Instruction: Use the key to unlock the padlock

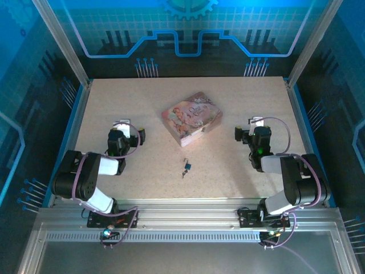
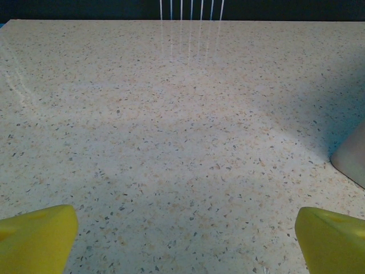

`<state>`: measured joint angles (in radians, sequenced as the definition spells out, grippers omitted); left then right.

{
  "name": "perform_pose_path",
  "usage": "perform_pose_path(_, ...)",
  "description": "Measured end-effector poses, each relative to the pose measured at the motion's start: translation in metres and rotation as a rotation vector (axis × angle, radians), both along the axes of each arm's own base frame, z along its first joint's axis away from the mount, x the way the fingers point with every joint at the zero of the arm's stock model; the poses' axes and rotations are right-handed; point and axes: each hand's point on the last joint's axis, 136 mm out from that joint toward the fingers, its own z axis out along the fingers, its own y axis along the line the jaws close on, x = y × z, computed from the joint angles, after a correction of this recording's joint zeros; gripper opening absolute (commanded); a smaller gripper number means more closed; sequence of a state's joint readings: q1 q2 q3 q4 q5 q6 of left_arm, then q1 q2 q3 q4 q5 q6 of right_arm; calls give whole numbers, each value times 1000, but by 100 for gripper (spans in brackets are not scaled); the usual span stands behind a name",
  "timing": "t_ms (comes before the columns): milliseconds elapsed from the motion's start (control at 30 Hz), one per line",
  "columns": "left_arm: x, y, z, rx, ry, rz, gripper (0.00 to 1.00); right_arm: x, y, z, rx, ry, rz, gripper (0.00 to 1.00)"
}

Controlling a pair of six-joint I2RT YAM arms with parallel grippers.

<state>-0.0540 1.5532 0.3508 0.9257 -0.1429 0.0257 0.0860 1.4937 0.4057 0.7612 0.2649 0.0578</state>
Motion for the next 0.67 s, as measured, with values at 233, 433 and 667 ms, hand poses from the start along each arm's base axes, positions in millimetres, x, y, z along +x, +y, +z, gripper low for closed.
perform_pose_path(233, 0, 0, 0, 0, 0, 0, 99, 1, -1, 2, -8, -10, -8, 100)
perform_pose_path(433, 0, 0, 0, 0, 0, 0, 99, 1, -2, 3, -11, -11, -10, 100)
perform_pose_path(667, 0, 0, 0, 0, 0, 0, 99, 1, -2, 2, -11, -10, -9, 100)
